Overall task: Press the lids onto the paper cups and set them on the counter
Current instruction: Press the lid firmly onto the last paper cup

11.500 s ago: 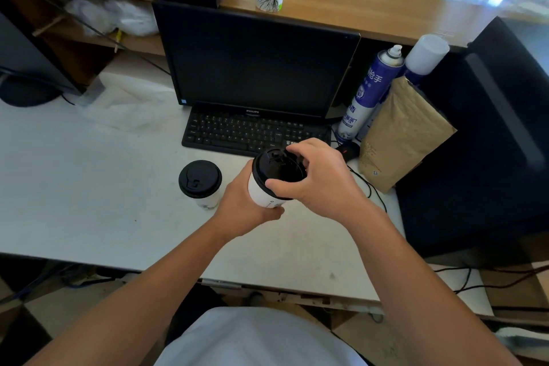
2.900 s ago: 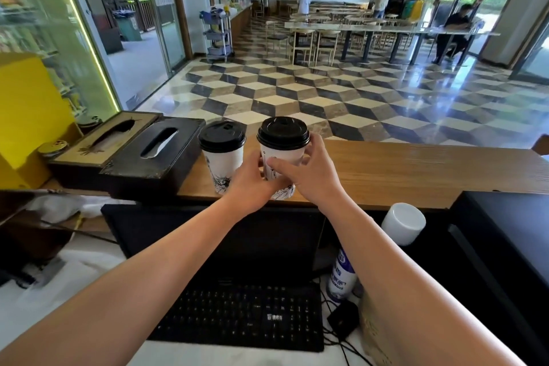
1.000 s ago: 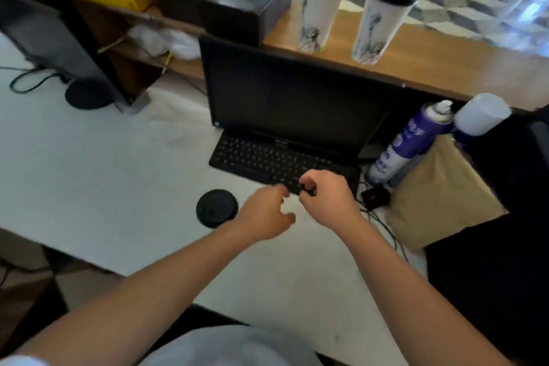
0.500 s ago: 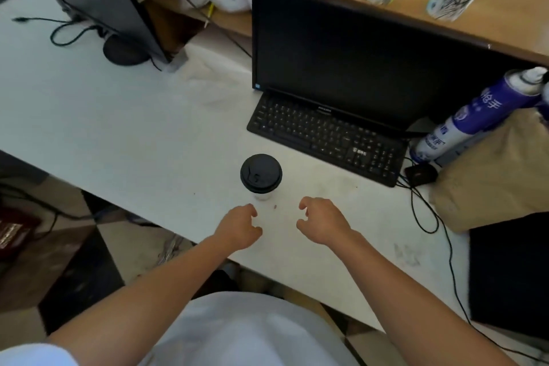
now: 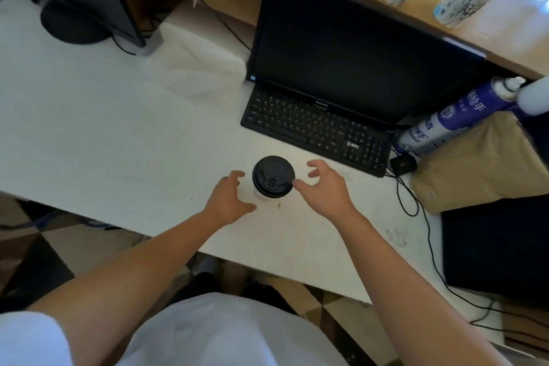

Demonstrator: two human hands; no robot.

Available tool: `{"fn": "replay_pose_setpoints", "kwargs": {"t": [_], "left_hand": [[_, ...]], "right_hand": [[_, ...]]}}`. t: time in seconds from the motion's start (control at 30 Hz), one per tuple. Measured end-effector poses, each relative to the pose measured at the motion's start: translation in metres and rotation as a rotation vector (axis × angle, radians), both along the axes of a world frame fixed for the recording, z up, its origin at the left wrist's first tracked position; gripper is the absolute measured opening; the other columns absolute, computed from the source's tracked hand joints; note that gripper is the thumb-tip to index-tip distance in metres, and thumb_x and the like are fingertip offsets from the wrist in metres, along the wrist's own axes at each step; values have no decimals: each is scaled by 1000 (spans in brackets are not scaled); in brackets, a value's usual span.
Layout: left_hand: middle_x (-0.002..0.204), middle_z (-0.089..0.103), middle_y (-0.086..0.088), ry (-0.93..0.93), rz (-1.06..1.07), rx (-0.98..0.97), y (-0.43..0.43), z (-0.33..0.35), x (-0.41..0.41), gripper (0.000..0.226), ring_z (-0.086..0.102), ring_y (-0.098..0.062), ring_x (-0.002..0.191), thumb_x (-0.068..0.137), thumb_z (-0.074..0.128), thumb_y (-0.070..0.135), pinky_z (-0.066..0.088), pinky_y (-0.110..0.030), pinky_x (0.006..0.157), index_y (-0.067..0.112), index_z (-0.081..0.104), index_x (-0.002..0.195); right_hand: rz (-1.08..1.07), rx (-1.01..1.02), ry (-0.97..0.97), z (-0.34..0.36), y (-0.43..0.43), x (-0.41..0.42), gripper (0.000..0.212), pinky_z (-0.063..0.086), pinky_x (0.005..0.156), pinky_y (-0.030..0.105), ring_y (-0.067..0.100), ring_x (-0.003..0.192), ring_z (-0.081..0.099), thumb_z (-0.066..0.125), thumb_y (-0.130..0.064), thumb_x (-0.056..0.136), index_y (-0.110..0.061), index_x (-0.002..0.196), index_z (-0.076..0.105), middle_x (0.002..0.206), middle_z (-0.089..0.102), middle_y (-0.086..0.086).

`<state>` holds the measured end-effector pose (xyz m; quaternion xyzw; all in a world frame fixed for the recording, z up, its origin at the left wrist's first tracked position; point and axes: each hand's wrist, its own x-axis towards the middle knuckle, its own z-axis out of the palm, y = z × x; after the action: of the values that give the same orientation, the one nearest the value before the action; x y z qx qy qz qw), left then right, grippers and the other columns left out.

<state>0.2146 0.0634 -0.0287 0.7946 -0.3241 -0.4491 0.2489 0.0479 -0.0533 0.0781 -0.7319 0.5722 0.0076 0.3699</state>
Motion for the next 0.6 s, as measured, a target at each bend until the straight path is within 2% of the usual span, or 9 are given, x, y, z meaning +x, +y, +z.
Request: {"fn": "replay_pose_setpoints", "kwargs": {"t": [0.17,0.27,0.33,0.4,0.5,0.53,0.6], "left_hand": [[152,41,-8,114,-19,-158,-17,-9,-3,117,48,-28,135,64,96,20,46,-48,110,29,24,156],[150,46,-4,148,-26,-241,-25,-13,-4,118,49,-25,134,59,98,25,46,-48,111,29,27,155],[141,56,2,167,-29,-299,-29,-11,-6,107,56,-20,127,58,98,26,49,-43,107,26,40,148],[129,64,7,184,-27,-313,-30,-6,-9,91,62,-16,117,61,97,23,53,-34,99,24,51,139],[113,65,16,179,-49,-328,-27,3,-11,82,64,-6,101,64,94,26,49,-16,82,30,50,133],[111,66,17,176,-54,-332,-25,7,-11,81,65,-5,98,64,94,27,50,-15,78,31,49,131],[106,67,14,181,-57,-334,-23,17,-12,77,69,-8,93,64,92,29,57,-22,71,31,50,128]], "right_hand": [[2,3,-19,2,10,29,76,48,101,37,22,126,53,75,-48,84,-25,149,42,143,48,2],[39,7,15,-2,16,37,80,46,106,38,22,127,52,78,-46,83,-20,150,43,148,46,3],[69,-15,1,-1,19,38,71,46,97,29,17,113,52,80,-39,83,-15,143,50,141,53,5],[74,-29,-19,0,20,37,62,44,90,26,14,104,50,80,-36,83,-15,137,56,130,59,3],[46,-6,-34,-3,16,31,52,46,86,26,14,102,58,76,-41,86,-20,132,61,121,63,-5],[34,13,-46,-3,13,28,51,47,84,25,15,101,62,74,-44,87,-22,131,62,123,65,-6],[0,66,-92,-1,8,23,49,48,81,23,15,100,65,70,-45,89,-25,133,61,126,65,-10]]}}
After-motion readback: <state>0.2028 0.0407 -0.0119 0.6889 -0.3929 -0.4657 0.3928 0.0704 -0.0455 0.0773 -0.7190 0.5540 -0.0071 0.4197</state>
